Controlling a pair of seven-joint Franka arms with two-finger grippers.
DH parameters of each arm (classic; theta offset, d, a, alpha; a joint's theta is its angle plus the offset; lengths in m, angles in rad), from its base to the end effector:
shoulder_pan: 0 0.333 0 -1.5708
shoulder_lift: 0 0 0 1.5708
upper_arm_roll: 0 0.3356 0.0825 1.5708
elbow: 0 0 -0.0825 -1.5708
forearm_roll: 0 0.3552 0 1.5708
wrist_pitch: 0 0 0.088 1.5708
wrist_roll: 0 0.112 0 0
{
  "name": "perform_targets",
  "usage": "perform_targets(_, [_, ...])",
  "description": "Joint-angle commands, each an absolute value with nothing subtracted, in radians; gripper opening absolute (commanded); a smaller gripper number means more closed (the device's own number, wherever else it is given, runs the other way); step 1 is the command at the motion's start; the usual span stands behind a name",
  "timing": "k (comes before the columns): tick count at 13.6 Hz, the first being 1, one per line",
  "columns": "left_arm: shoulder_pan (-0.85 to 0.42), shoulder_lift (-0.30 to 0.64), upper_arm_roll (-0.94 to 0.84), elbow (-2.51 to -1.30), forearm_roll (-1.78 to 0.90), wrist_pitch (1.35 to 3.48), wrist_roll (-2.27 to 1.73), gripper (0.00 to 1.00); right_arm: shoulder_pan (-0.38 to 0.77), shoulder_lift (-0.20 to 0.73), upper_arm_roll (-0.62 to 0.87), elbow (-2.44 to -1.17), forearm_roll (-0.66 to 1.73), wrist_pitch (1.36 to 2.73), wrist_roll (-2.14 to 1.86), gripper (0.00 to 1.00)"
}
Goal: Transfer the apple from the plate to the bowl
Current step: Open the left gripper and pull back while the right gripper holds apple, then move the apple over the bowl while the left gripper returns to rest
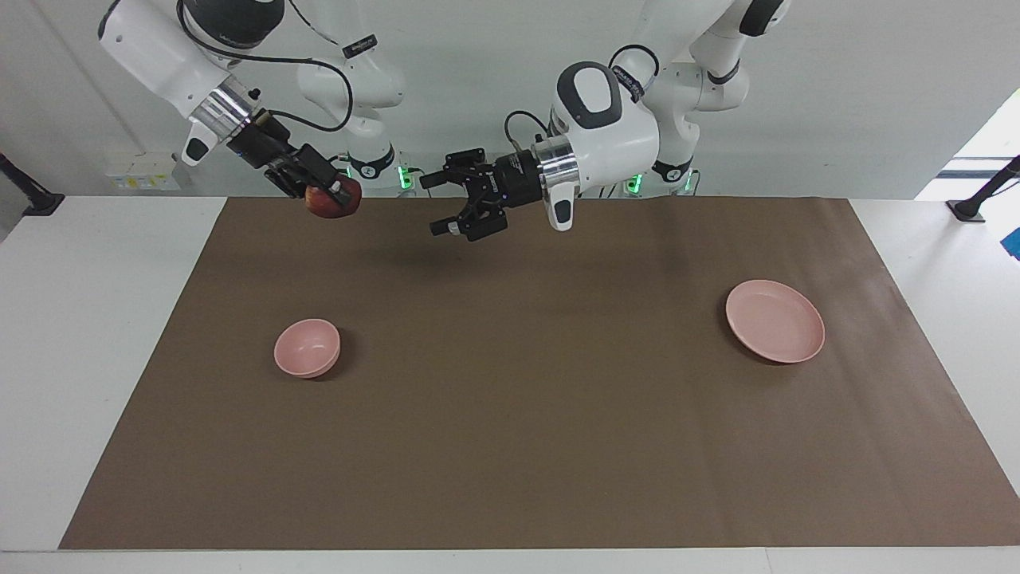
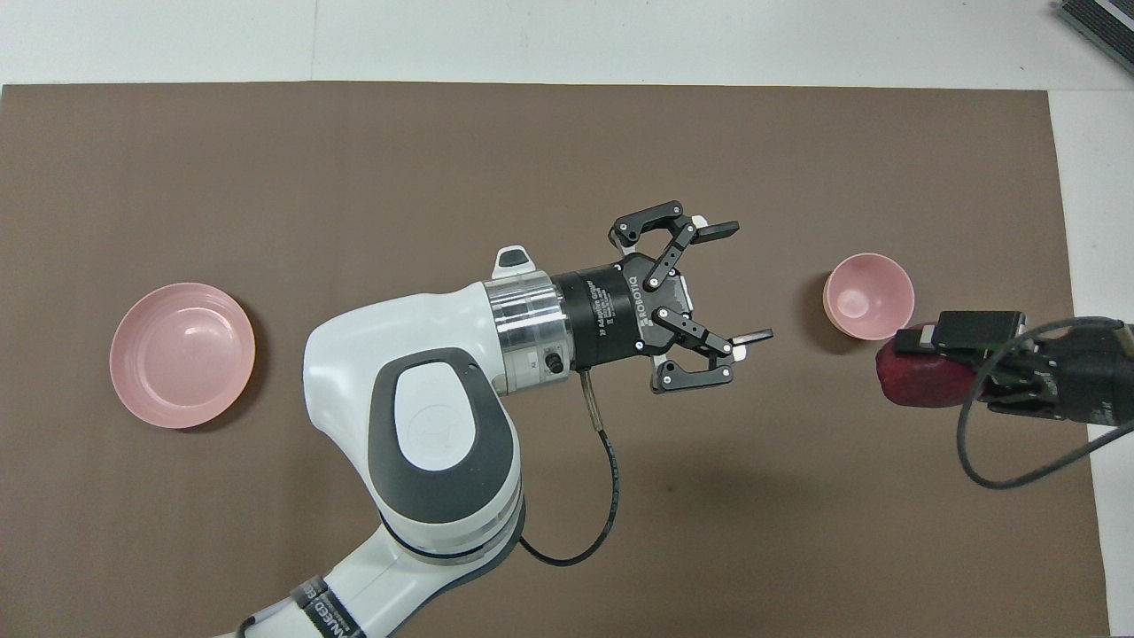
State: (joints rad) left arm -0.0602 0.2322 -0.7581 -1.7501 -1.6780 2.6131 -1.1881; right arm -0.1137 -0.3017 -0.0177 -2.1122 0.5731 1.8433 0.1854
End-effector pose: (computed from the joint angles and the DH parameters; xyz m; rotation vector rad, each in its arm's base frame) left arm 0.4773 -0.4177 0.5496 1.1553 1.4427 -1.0119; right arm 0.4406 -0.0131 0.5780 -2.5121 0.5951 -0.0214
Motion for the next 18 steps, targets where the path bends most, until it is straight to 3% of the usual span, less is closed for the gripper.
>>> perform_targets(1, [-0.052,0.134,-0.715,-1.859,-1.677,2.619,-1.207,1.0,-0.129,-0.247,-0.011,-2.056,0.329,1.822,0.19,0.0])
perform_targets(4, [-0.051,0.118,-0.678,-1.882,-1.616,2.62,-1.198,1.0,-0.138,-0.171,-0.014,-2.045,0.154,1.876,0.176,0.0])
perform_targets(9, [-0.051,0.118,-0.666,-1.905,-1.412,2.606,-1.197,1.0,-0.135,0.026,-0.012,-2.017,-0.058,2.153,0.239,0.0])
perform_targets(13, [-0.051,0.118,-0.657,-1.919,-1.286,2.594,-1.195,1.0,-0.114,0.097,-0.011,-1.977,-0.156,2.207,0.29,0.0])
perform_targets(18, [-0.051,0.123,-0.566,-1.899,-0.941,2.334,-1.19,1.0,-0.034,0.182,-0.011,-1.976,-0.282,2.293,0.45,0.0])
